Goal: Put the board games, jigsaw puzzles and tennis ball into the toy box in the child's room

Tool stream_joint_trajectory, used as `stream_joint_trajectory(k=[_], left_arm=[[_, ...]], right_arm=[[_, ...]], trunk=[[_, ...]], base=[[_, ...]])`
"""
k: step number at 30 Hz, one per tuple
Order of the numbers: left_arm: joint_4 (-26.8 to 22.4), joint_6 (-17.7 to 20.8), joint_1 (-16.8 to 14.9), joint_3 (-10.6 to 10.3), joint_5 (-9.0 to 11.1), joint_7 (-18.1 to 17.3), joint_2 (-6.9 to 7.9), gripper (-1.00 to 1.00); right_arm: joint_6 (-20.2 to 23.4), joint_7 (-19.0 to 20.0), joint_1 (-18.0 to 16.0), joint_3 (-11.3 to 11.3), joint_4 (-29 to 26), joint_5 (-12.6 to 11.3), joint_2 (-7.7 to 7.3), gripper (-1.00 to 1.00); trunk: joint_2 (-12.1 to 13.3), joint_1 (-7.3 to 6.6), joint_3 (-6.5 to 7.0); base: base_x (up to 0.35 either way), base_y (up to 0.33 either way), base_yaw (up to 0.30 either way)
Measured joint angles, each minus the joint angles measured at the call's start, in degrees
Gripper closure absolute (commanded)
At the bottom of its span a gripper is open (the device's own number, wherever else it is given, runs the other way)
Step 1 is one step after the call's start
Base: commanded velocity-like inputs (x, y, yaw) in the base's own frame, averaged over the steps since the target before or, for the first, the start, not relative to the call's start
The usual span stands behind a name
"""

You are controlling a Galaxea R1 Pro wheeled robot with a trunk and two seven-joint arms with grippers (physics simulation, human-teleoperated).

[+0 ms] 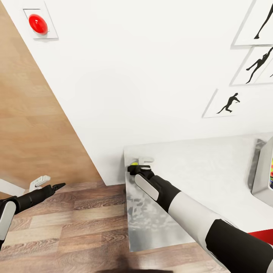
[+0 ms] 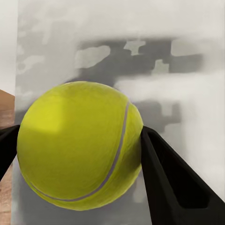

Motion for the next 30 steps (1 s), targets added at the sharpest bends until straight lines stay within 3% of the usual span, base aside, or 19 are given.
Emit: stream_joint_trajectory(k=[21,24,30], left_arm=[[0.0,0.1,0.0,0.0,0.0,-0.1,0.00,-1.00],[0.0,0.1,0.0,0.0,0.0,-0.1,0.00,-1.00],[0.0,0.1,0.0,0.0,0.0,-0.1,0.00,-1.00]], right_arm=[[-0.8,0.2,0.0,-0.3,-0.9,-0.5,0.00,1.00],[-1.2,-0.1,0.2,-0.2,-3.9,-0.5,0.00,1.00],[-1.3,-1.9,5.8,-0.3,-17.1,-0.3,0.00,1.00]], trunk=[[0.0,0.00,-0.01],[0.0,0.00,-0.01],[0.0,0.00,-0.01]], base=[[0.000,0.000,0.000],[0.000,0.000,0.000],[0.000,0.000,0.000]])
